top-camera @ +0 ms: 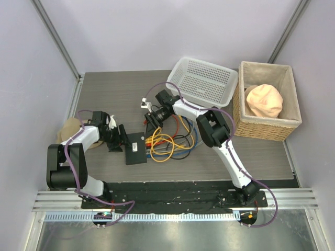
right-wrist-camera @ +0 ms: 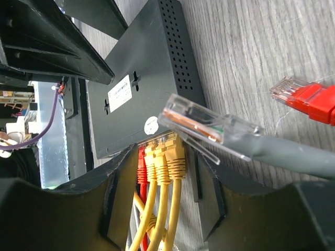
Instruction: Pull the plug from the switch port
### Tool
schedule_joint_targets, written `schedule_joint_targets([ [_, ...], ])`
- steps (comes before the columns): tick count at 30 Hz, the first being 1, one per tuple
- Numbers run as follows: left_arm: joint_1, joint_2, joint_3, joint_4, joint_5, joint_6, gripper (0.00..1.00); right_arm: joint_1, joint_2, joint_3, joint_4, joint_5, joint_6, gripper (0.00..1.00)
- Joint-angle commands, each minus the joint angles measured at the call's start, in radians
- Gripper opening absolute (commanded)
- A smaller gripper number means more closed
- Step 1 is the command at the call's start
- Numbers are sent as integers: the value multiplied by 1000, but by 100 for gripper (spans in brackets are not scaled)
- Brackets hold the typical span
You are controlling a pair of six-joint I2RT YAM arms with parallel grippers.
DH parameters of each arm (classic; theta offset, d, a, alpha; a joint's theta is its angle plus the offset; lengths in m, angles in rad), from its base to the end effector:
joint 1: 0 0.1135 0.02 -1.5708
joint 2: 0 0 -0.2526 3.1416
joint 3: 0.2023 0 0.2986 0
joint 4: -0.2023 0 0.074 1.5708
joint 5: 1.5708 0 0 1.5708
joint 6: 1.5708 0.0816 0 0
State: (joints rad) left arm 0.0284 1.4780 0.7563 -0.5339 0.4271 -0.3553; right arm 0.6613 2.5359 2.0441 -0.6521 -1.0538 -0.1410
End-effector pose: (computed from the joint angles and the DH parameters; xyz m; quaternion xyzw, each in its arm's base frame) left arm 0.3026 -0.0252 0.0758 -0.1514 0.9538 -0.2315 0.1173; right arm 0.3993 0.4006 0.0680 -0.4279 0.7361 0.5220 0.0505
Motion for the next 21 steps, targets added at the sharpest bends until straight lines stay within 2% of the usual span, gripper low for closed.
schedule_joint_targets([
  [1,1,-13,-5,18,2,6,66,27,64,-7,-77,169,-45,51],
  [12,1,-15,-8,22,-1,6,66,49,90,31,-89,202,-31,42],
  [21,2,-27,-15,28,-4,4,66,55,122,83,-159,167,-81,24],
])
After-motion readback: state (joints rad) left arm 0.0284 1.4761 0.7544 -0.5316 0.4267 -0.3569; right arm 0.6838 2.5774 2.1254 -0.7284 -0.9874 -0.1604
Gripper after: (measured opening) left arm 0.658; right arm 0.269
